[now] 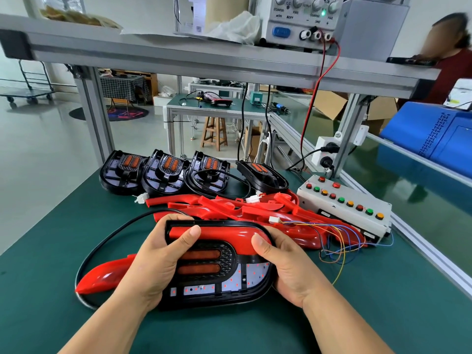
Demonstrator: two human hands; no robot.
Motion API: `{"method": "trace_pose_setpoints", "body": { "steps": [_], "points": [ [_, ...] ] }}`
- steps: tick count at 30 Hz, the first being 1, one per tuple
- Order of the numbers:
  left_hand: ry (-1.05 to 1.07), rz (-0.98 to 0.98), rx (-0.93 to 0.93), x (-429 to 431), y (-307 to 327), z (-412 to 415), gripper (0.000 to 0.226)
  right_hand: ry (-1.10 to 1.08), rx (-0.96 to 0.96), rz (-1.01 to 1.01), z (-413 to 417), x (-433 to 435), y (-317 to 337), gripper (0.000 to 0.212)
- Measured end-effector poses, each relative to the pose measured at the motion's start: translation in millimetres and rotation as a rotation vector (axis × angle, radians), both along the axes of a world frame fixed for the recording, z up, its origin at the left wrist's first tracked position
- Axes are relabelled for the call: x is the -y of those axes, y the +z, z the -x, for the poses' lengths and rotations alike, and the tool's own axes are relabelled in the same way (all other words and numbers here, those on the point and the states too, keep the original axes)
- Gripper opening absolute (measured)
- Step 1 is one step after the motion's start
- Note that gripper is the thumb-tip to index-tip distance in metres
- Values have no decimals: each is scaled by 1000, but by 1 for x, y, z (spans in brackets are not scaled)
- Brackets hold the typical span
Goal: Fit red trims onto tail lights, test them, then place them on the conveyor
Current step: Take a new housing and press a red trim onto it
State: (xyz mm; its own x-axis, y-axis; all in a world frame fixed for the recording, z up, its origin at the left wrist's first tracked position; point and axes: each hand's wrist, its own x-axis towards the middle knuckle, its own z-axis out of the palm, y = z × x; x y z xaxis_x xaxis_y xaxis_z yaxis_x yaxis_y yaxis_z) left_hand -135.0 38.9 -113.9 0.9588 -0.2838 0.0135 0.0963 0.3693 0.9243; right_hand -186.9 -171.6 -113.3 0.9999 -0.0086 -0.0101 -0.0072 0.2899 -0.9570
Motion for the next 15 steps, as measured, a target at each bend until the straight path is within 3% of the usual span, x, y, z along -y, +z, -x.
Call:
{"method": "trace_pose_setpoints", "body": {
  "steps": [8,15],
  "points": [
    [-2,8,-3,0,4,-1,35,-37,8,-109,-1,-5,4,19],
    [0,-4,-18,2,5,-1,37,-54,12,-77,-1,-7,4,20]
  ]
}}
